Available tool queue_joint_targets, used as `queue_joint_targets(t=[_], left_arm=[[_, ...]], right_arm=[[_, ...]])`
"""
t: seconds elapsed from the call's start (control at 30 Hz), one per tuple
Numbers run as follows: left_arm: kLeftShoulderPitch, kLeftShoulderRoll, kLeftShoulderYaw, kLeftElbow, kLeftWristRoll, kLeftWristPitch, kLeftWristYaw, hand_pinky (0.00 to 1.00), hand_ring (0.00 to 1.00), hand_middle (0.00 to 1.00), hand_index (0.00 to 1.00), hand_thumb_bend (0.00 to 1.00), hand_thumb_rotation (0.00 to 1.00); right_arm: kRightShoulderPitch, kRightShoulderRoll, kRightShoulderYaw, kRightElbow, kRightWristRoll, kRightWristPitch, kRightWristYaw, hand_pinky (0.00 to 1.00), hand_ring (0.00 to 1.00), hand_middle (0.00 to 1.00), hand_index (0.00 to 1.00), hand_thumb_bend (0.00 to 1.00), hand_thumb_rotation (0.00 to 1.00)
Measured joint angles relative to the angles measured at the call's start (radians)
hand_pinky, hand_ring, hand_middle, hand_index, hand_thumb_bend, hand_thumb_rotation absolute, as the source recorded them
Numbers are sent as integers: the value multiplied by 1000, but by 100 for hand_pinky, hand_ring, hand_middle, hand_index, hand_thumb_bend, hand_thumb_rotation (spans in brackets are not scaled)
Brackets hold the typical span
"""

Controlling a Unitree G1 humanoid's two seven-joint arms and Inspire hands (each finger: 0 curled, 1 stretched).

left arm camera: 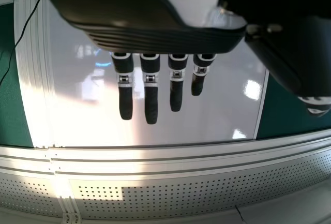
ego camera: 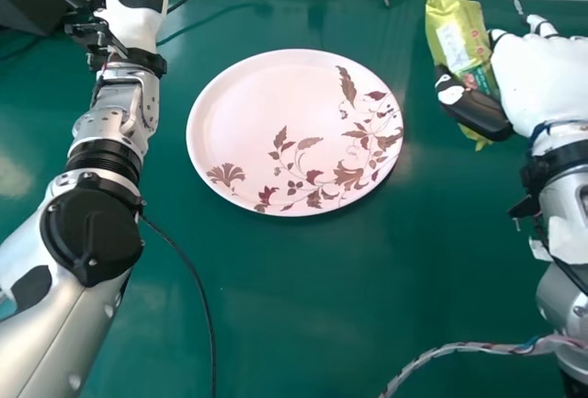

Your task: Pick up biscuit and place it in the plate

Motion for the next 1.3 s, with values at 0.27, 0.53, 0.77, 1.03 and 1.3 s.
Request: queue_joint_targets(t=[0.27, 0.53, 0.77, 1.03, 1.3], left_arm=[[0, 0, 0, 0, -1, -2, 0, 70, 75, 88, 100, 97, 39], [0, 0, 0, 0, 0, -3, 0, 71, 76, 87, 100, 96, 40], [0, 0, 0, 0, -1, -6, 0, 70, 75, 85, 100, 97, 38], [0, -1, 0, 0, 0, -6, 0, 70, 75, 84, 100, 97, 34], [0, -1, 0, 0, 0, -7, -3, 71, 73, 82, 100, 95, 38]], right_arm=[[1, 12, 4, 24, 28, -38, -123, 14, 42, 47, 50, 49, 0], [10, 14, 4, 34, 56, -61, -207, 15, 42, 47, 50, 49, 0], [12, 14, 2, 55, 99, -90, -291, 13, 42, 47, 49, 49, 0], [20, 12, 1, 75, 150, -124, -384, 13, 42, 47, 50, 49, 0], [20, -6, 1, 107, 195, -172, -445, 14, 42, 47, 50, 49, 0]])
